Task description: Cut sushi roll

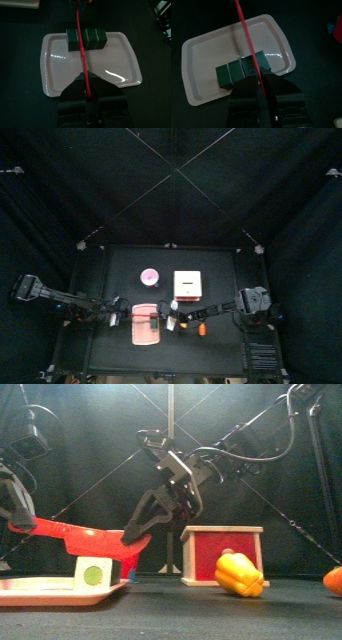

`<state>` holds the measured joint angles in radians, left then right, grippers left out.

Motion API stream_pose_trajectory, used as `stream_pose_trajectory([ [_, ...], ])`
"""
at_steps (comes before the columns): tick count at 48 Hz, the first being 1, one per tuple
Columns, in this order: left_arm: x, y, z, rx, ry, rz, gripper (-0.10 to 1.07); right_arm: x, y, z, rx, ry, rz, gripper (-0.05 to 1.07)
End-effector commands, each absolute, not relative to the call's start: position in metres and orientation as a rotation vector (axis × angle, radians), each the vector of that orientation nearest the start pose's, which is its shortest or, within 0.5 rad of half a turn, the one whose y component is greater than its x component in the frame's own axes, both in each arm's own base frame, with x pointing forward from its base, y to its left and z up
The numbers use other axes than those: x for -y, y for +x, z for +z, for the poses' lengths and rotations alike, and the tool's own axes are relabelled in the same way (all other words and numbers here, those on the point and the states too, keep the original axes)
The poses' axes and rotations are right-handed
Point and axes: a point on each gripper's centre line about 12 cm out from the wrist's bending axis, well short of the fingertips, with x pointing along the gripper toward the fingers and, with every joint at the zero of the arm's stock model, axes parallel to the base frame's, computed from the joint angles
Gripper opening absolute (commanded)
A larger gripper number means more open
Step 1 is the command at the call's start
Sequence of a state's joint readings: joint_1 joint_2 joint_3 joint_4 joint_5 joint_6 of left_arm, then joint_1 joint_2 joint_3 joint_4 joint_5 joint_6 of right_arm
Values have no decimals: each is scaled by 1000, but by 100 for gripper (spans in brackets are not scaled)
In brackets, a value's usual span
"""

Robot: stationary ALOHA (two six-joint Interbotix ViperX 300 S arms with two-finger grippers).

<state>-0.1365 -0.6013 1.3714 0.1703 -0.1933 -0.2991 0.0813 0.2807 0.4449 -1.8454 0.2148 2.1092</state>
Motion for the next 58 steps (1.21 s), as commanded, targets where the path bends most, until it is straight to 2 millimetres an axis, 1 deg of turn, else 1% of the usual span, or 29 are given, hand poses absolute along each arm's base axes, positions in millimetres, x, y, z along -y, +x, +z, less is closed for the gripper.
stream_pose_trajectory([
  [1,33,193,137,-578,-94,-141,31,9,456,135,-620,176,-256,43],
  [17,34,197,127,-633,-87,-139,31,11,457,130,-630,176,-260,43],
  [29,34,199,128,-629,-93,-137,31,11,458,133,-623,177,-259,43],
  [34,36,201,132,-617,-92,-144,31,19,458,138,-609,176,-269,43],
  [39,37,205,135,-606,-85,-149,31,24,458,140,-610,190,-272,43],
  [45,37,206,137,-598,-78,-155,31,23,457,138,-618,201,-266,43],
  [58,38,207,138,-592,-81,-156,31,21,460,142,-607,202,-262,43],
])
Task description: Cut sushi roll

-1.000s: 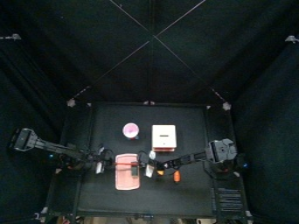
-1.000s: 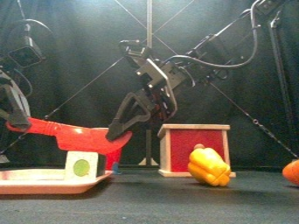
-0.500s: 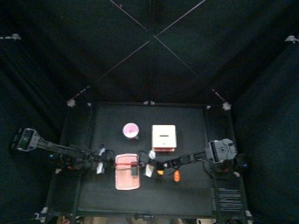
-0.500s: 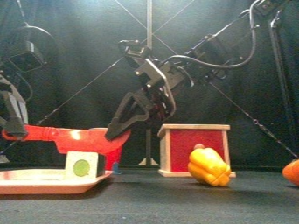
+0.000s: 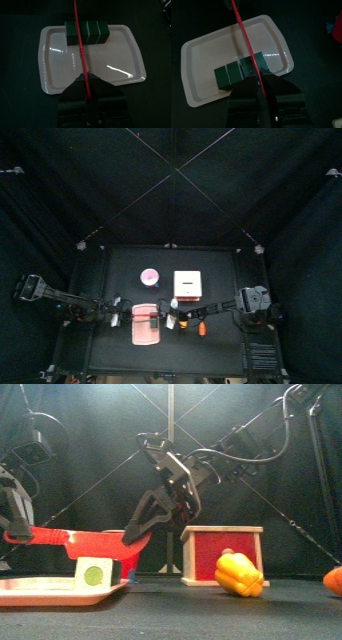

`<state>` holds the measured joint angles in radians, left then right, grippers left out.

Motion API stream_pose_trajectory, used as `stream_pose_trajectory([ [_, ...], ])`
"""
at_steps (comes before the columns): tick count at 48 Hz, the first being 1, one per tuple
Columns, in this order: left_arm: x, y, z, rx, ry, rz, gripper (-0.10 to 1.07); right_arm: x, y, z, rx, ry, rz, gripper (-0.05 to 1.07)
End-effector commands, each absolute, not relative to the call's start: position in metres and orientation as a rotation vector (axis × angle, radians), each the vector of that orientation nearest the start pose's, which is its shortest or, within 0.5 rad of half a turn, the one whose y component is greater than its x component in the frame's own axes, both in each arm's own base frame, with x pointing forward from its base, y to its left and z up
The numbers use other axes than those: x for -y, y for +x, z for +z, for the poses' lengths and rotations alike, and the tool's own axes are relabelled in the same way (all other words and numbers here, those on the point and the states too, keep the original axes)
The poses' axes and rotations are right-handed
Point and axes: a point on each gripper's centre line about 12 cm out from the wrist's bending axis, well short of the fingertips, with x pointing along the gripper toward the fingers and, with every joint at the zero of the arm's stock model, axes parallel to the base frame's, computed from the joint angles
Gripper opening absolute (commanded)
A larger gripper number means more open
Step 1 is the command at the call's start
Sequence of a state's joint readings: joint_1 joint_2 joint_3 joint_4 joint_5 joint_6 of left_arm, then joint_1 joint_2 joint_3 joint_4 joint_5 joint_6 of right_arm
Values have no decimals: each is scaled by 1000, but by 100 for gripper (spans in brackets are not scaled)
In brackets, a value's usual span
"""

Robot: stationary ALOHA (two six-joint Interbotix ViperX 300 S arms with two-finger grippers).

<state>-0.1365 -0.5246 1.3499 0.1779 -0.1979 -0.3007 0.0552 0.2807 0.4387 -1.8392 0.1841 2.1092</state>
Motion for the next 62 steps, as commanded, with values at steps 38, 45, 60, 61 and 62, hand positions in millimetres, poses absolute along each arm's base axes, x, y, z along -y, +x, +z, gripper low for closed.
stream_pose_trajectory([
  [38,39,226,164,-621,-47,-140,31,4,455,173,-526,29,-188,43],
  [45,37,225,174,-623,0,-138,31,9,450,184,-490,19,-227,43],
  [60,36,211,164,-654,-11,-132,30,6,450,175,-504,15,-228,43],
  [61,36,211,163,-658,-12,-133,30,5,450,175,-506,17,-228,43],
  [62,36,210,162,-662,-11,-132,30,5,450,174,-507,17,-228,43],
])
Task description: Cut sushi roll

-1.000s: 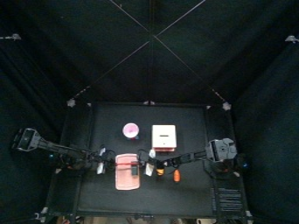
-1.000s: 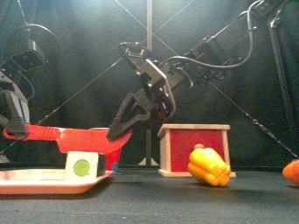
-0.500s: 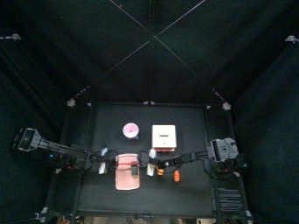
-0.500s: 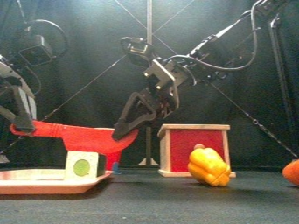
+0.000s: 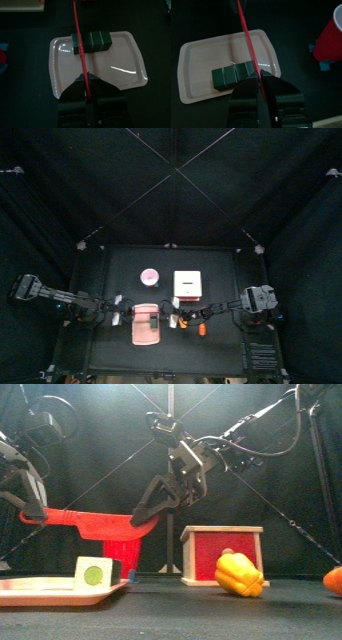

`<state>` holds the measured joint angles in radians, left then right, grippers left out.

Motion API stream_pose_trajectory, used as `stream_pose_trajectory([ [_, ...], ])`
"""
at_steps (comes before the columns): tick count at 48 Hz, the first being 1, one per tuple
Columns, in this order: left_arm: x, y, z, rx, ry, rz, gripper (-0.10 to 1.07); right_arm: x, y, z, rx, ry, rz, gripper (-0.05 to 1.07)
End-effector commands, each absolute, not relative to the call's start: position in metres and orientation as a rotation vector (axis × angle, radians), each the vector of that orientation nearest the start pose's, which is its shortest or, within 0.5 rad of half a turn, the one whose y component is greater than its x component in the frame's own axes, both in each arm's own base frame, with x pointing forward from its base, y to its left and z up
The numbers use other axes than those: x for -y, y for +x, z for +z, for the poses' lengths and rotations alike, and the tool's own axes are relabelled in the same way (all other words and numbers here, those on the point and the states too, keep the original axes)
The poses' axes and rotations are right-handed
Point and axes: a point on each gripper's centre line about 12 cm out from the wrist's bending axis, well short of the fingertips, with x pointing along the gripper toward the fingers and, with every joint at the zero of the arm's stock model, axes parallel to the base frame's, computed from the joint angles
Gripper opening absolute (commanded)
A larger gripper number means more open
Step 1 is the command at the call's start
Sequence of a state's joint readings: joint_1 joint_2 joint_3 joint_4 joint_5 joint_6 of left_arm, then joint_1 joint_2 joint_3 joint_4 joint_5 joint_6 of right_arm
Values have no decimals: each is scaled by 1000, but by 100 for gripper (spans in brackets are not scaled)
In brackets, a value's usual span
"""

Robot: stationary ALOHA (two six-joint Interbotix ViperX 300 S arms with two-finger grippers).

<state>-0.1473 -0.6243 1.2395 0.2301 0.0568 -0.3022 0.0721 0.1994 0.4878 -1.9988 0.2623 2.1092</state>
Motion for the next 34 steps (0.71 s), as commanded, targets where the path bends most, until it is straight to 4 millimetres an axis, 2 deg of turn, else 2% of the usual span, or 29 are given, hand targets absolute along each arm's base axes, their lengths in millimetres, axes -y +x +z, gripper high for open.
stream_pose_trajectory([
  [1,36,209,161,-665,-12,-133,30,5,451,174,-507,18,-229,43],
  [17,40,205,150,-703,-51,-139,30,3,453,154,-553,43,-232,43],
  [34,47,205,146,-723,-56,-160,30,-1,450,147,-578,58,-227,43],
])
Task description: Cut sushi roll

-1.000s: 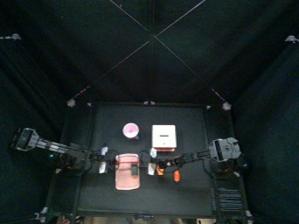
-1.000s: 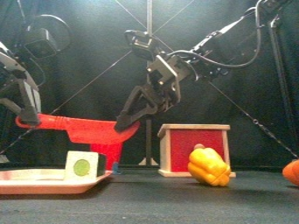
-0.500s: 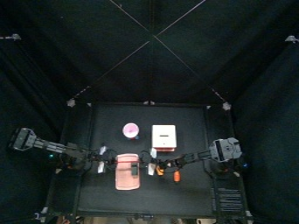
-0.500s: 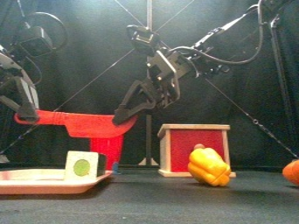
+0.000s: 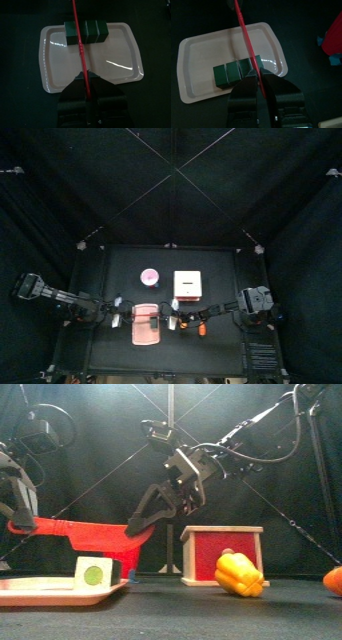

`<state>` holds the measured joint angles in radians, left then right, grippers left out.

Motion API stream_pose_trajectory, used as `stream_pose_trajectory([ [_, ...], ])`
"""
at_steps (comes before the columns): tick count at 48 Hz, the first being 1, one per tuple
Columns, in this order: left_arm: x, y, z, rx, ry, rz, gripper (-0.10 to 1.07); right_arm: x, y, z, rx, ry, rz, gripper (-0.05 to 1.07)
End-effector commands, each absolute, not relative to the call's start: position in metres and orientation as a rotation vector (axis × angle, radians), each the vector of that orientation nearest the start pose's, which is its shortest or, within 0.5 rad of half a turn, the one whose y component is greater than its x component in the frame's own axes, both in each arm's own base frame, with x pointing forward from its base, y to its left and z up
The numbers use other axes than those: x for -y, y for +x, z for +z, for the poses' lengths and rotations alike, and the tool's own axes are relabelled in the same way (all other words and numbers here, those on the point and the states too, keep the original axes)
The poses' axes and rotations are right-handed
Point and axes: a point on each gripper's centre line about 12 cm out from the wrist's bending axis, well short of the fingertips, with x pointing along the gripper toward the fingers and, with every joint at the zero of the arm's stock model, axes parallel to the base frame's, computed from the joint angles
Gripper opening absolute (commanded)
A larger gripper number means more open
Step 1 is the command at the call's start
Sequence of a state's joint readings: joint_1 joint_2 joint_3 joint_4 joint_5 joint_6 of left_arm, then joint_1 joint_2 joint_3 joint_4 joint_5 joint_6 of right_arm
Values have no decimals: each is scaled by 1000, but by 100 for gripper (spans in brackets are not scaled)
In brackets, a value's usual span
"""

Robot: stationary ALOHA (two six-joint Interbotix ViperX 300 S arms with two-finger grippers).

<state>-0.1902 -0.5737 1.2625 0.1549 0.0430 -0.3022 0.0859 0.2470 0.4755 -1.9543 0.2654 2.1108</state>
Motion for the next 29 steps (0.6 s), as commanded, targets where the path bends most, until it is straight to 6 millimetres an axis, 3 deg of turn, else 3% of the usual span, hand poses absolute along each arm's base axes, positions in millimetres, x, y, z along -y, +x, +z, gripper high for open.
stream_pose_trajectory([
  [1,47,206,146,-721,-55,-161,30,-1,449,146,-581,57,-228,43],
  [29,47,205,141,-741,-71,-153,30,-1,450,135,-606,68,-232,43],
])
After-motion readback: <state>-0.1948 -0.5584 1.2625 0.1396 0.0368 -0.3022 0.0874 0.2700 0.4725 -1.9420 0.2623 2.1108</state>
